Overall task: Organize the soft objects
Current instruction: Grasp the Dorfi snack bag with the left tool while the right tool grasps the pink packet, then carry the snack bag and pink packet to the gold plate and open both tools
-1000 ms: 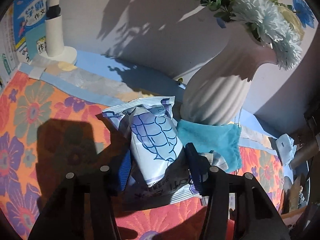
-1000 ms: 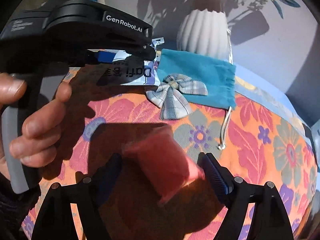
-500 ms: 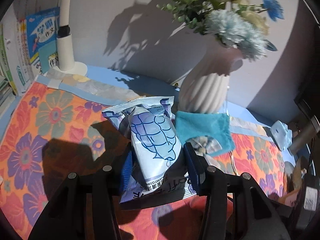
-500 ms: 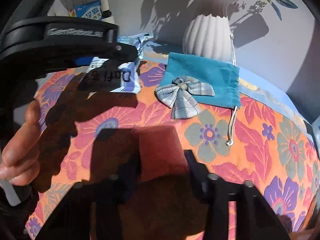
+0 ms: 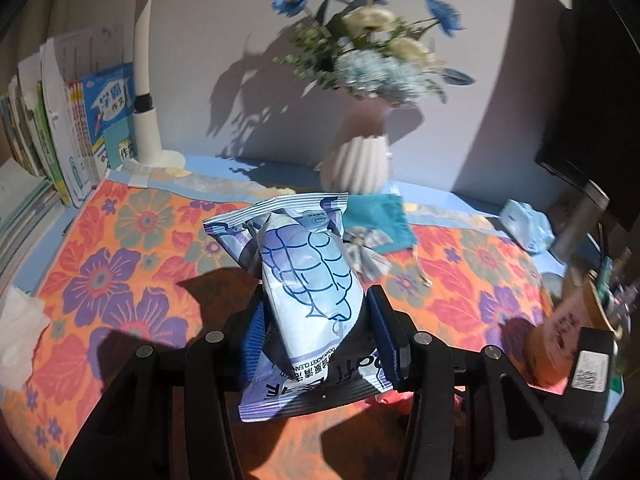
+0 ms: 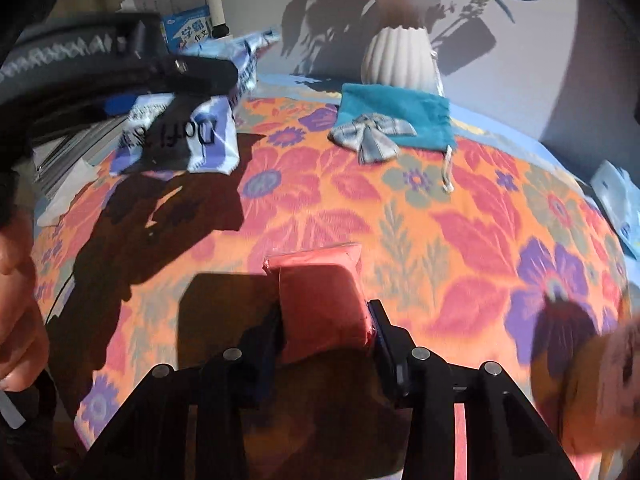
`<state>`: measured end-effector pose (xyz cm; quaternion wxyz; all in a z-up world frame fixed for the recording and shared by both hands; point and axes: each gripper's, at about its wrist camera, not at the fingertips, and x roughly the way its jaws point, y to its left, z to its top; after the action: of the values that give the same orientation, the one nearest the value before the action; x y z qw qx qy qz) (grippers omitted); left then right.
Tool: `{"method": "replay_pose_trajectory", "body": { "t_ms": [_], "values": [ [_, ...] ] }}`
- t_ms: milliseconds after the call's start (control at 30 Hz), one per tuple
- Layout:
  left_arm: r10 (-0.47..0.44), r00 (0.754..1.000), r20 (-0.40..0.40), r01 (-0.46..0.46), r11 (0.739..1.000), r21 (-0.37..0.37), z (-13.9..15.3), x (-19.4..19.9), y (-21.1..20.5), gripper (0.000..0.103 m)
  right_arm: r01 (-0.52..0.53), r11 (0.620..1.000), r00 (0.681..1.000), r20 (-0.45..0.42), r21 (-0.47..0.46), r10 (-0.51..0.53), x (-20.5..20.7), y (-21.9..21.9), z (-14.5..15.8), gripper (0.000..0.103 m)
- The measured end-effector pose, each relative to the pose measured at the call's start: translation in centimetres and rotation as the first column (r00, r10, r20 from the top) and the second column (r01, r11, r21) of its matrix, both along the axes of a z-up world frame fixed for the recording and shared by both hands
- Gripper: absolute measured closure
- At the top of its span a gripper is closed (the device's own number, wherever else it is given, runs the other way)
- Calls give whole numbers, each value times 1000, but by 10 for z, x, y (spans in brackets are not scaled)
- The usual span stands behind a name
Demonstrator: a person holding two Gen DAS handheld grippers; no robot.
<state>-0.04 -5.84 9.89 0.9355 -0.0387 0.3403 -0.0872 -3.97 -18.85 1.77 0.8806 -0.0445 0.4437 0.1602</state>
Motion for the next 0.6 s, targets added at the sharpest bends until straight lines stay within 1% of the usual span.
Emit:
{"method": "replay_pose_trajectory", "body": {
  "t_ms": [200,367,433,500,600],
  "values": [
    [-42,998,48,42,999,-9,19,-37,-15,57,45,999,999,9,-6,-45,-36,-6,4,63],
    [-80,994,69,82,996,-21,29,-60,-30,57,90,996,996,21,-10,-89,-60,-23,12,63],
    [-104,992,75,106,994,-21,33,-70,-40,57,96,995,995,15,-15,-95,-64,-29,13,63],
    [-133,988,79,135,991,-14,35,-80,-50,57,114,993,994,4,-42,-114,-75,-36,15,63],
    [-182,980,78,184,983,-12,36,-95,-67,57,147,987,989,2,-57,-147,-88,-51,21,63]
  ]
}}
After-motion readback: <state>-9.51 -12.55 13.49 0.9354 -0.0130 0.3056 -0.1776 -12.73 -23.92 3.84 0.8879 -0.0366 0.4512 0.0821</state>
